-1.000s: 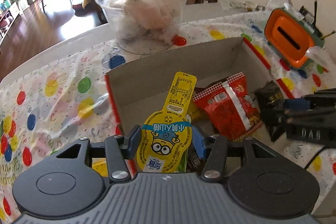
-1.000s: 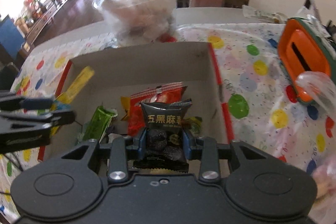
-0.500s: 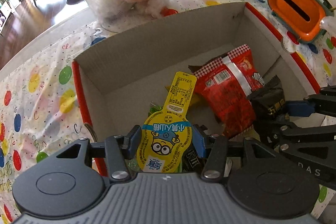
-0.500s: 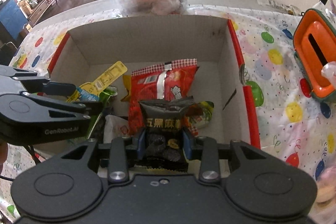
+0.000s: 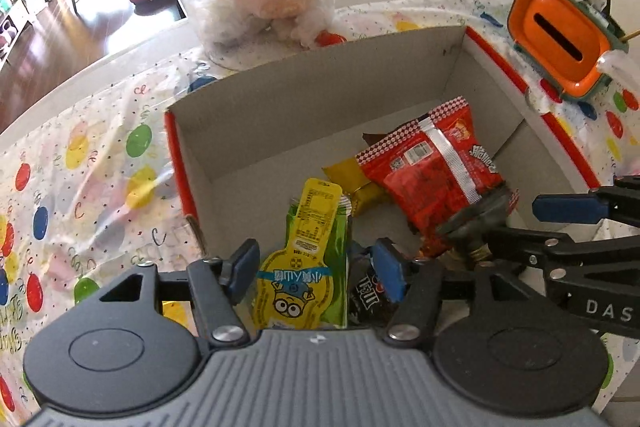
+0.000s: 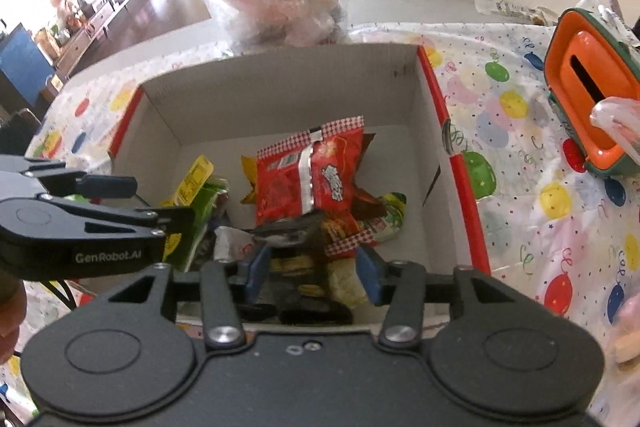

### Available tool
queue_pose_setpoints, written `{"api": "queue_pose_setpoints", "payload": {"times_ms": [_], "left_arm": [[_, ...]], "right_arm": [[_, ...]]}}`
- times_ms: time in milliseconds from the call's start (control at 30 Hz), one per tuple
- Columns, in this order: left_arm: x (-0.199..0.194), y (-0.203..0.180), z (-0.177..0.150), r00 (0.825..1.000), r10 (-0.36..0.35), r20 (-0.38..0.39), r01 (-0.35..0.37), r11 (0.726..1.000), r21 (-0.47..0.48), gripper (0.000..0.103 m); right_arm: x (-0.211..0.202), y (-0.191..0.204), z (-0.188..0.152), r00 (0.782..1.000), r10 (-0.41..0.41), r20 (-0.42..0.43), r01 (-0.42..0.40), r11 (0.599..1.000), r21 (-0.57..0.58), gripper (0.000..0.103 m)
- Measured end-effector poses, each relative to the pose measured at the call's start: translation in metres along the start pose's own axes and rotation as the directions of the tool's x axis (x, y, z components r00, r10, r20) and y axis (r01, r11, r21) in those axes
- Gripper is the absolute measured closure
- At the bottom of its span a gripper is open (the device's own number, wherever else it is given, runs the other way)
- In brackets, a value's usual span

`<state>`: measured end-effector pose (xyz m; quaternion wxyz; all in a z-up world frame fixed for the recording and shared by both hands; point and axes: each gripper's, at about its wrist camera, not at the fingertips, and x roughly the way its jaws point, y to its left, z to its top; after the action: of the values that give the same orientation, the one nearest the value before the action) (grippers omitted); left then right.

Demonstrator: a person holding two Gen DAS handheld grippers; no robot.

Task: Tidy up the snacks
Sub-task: 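Lower both snacks into the box and open both grippers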

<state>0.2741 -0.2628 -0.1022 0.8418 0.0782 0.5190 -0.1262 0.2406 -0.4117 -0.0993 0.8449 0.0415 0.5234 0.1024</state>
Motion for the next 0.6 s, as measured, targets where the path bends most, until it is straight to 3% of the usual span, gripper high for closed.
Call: {"api": "queue_pose_setpoints", "payload": {"times_ms": [167,267,333,500,600], "left_arm": [[-0.023,0.0,-0.009,0.998,-0.019,0.06,0.018,1.0,0.013,0.031],[-0.036,0.0,-0.016,0.996,-0.024,0.087,0.023,1.0,0.017,0.03],[-0.044,0.002,-0.02,0.994,-0.019,0.105,0.018,1.0,0.012,0.024],[-0.062,0.005,-0.03,0.988,-0.026,0.151,0.024,1.0,0.013,0.024],[-0.074,0.007,-0.037,0.983,-0.046,0.177,0.044,0.999,0.016,0.023]], "right_arm": [[-0.021,0.003,-0.005,0.998,0.01,0.062,-0.01,1.0,0.009,0.033],[-0.032,0.003,-0.009,0.996,0.023,0.088,-0.025,0.999,0.027,0.026],[-0.04,0.004,-0.012,0.993,0.027,0.118,-0.03,0.999,0.029,0.021],[-0.062,0.006,-0.023,0.981,0.037,0.192,-0.048,0.998,0.052,0.004],[-0.073,0.006,-0.029,0.972,0.026,0.232,-0.041,0.997,0.061,0.0]]}}
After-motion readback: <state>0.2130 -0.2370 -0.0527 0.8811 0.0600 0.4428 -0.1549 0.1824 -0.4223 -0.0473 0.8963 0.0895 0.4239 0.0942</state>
